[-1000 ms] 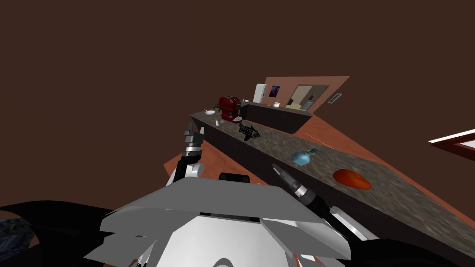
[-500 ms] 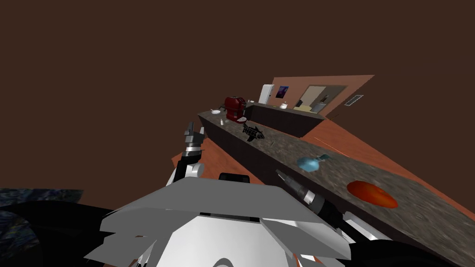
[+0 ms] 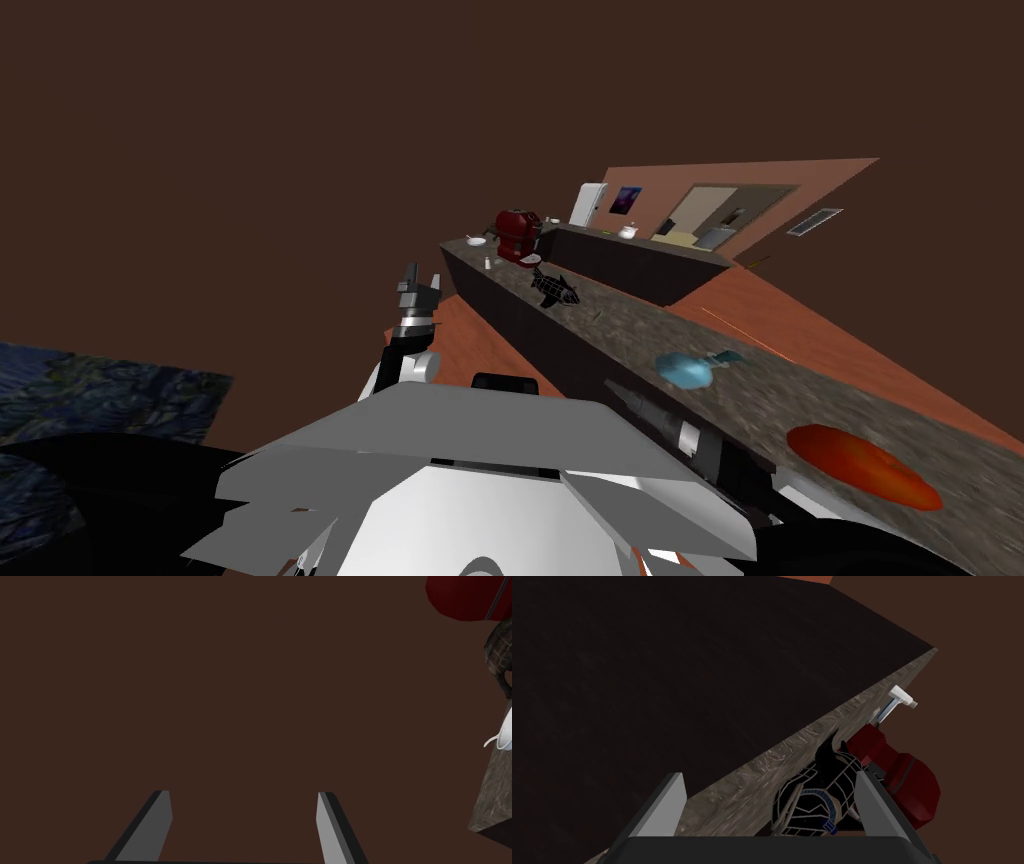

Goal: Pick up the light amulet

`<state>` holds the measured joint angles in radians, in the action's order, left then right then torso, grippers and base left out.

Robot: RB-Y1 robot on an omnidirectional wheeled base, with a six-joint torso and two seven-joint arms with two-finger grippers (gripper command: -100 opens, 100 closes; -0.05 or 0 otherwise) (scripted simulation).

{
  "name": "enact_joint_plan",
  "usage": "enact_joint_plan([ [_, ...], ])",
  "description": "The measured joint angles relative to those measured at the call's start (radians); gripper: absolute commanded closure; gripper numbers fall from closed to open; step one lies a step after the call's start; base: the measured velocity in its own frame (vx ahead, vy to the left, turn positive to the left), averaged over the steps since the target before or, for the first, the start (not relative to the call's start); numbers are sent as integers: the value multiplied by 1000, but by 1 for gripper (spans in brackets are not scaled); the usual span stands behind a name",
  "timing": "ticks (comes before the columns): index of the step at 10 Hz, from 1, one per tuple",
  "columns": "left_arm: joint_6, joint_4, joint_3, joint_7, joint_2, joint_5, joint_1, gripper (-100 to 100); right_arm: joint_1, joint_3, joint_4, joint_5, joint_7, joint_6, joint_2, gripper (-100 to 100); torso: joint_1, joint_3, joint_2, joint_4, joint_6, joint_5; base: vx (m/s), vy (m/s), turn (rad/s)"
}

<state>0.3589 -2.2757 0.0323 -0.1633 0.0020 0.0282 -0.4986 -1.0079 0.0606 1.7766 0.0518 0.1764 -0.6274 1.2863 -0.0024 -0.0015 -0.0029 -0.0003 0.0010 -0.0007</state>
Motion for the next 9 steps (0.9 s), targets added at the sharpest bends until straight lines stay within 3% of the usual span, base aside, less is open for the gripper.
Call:
enact_joint_plan([
  [3, 0, 0, 0, 0, 0, 0, 0, 0, -30, 2, -36, 5, 3, 3, 79, -100, 0, 0, 0, 0, 1, 0, 10, -1, 130],
  [4, 0, 0, 0, 0, 0, 0, 0, 0, -69, -16, -44, 2, 2, 4, 112, -100, 1, 0, 0, 0, -1, 0, 15, -4, 155],
  [7, 0, 0, 0, 0, 0, 0, 0, 0, -95, -7, -106, 11, 2, -7, 201, -100, 0, -1, -1, 0, 0, 0, 23, -6, 212],
  [9, 0, 0, 0, 0, 0, 0, 0, 0, -141, -24, -119, 10, 4, 8, 271, -100, 0, -1, -2, 0, 0, 0, 29, -1, 209],
])
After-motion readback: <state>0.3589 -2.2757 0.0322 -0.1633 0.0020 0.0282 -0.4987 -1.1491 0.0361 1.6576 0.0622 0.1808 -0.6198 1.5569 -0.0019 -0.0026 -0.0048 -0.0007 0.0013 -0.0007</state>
